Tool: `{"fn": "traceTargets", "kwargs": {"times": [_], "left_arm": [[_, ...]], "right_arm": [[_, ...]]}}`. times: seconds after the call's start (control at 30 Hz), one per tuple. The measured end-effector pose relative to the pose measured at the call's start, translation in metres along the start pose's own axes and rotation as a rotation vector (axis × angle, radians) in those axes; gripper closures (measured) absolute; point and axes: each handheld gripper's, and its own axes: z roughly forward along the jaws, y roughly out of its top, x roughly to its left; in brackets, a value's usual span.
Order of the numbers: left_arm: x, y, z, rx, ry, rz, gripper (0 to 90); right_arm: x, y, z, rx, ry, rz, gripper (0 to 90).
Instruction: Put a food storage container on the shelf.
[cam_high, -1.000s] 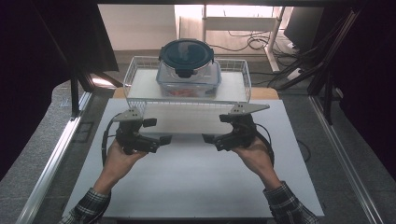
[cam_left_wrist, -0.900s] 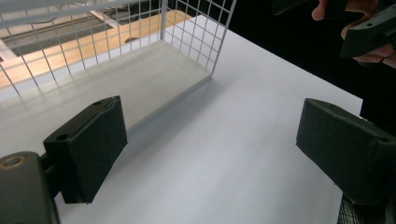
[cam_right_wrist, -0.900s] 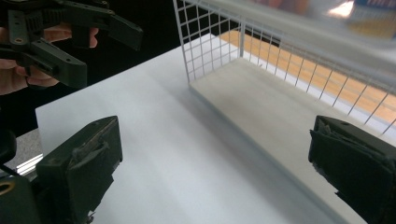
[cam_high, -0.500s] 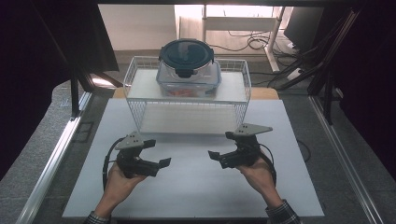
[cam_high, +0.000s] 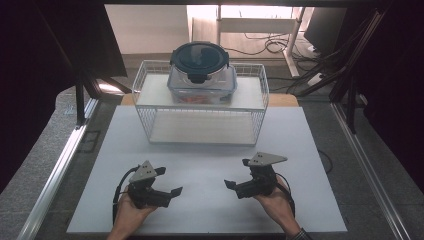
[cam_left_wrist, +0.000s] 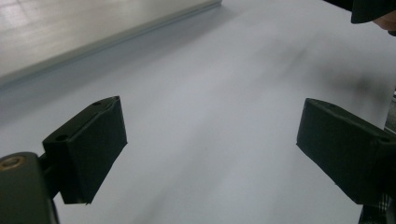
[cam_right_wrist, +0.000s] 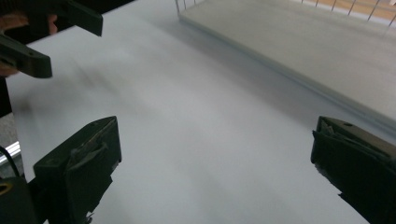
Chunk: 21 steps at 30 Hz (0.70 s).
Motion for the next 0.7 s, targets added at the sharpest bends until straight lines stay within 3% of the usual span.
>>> {"fn": "traceTargets", "kwargs": {"times": [0.23,0.37,0.5,0.6,0.7], "left_arm": [[-0.002,-0.02,-0.004,0.015,-0.018,-0.028,7.8],[-0.003,-0.03,0.0,0.051,-0.016,-0.039,7.8],[-0.003,-0.034,0.007,0.102,0.004,-0.017,7.3],[-0.001,-0.036,0.011,0.125,0.004,-0.026,7.0],[0.001,-0.036,0.011,0.122,0.004,-0.035,6.8]], "right_arm": [[0.003,-0.023,0.005,0.045,-0.004,0.001,0.7],[0.005,-0.035,0.01,0.091,-0.001,0.0,0.3],[0.007,-0.043,0.014,0.134,-0.002,-0.01,0.1],[0.009,-0.046,0.016,0.16,-0.006,-0.014,0.1],[0.009,-0.047,0.019,0.176,-0.013,-0.019,0.1]]}}
